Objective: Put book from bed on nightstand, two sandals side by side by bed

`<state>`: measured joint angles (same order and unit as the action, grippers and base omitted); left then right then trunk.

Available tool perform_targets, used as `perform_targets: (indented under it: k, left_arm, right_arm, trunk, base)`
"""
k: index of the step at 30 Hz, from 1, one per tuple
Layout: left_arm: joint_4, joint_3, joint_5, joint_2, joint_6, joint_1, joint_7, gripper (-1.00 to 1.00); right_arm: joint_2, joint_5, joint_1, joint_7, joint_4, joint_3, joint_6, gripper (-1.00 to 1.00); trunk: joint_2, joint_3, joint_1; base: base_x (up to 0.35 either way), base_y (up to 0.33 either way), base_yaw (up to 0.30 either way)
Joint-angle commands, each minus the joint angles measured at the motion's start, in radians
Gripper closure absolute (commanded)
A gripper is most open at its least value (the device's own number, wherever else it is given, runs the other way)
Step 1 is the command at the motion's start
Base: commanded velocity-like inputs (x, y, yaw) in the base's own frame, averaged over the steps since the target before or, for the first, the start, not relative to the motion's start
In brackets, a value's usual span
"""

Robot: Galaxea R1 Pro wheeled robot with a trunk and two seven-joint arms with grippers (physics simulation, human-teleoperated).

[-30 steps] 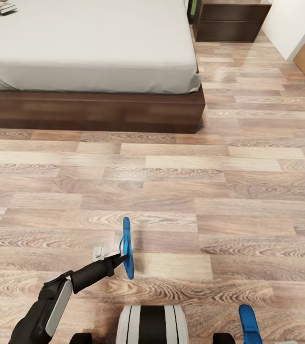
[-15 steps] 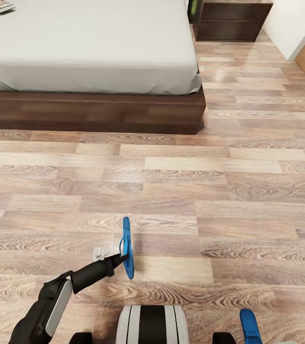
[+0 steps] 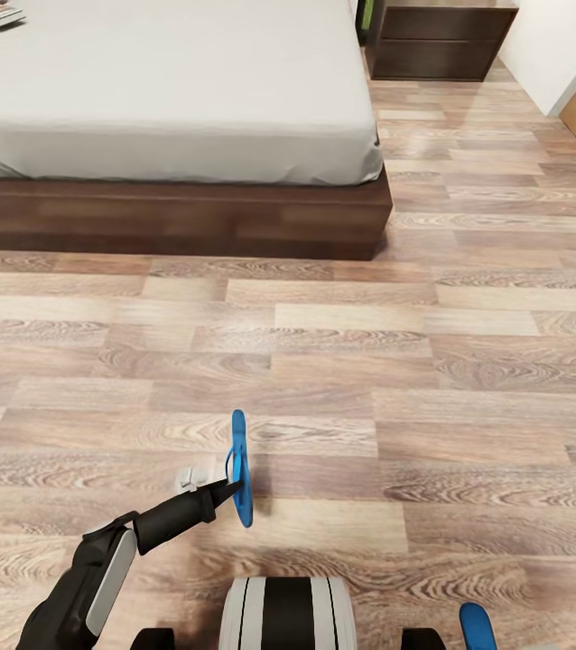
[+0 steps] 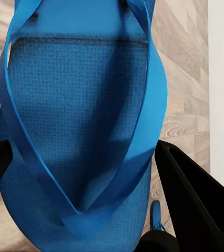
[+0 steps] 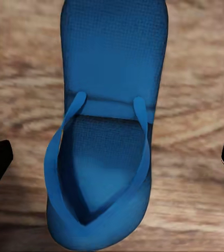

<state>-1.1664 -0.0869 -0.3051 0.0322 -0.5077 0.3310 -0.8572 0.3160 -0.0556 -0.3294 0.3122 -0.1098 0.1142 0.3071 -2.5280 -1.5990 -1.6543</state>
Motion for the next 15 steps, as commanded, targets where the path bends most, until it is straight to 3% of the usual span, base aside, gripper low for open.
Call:
perform_targets:
  k: [1,9,15]
  left_arm:
    - [0.0,0.0,-0.006,0.0,-0.008,0.0,-0.002,1.0]
    - [-0.001,0.0,-0.006,0.0,-0.008,-0.001,-0.003,1.0]
    - [-0.001,0.0,-0.006,0.0,-0.008,-0.001,-0.003,1.0]
  right_arm:
    - [0.0,-0.006,0.0,0.005,0.001,0.008,0.003,-1.0]
    - [0.0,-0.006,0.0,0.005,0.001,0.008,0.003,-1.0]
    - [0.0,-0.006,0.0,0.005,0.001,0.008,0.003,-1.0]
  trunk:
    - [0.0,-0.001,0.0]
    - [0.0,-0.001,0.0]
    - [-0.001,-0.016,-0.002]
  base:
    - [0.069,0.013,0.0]
    - [0.014,0.003,0.0]
    - [0.0,0.0,0.0]
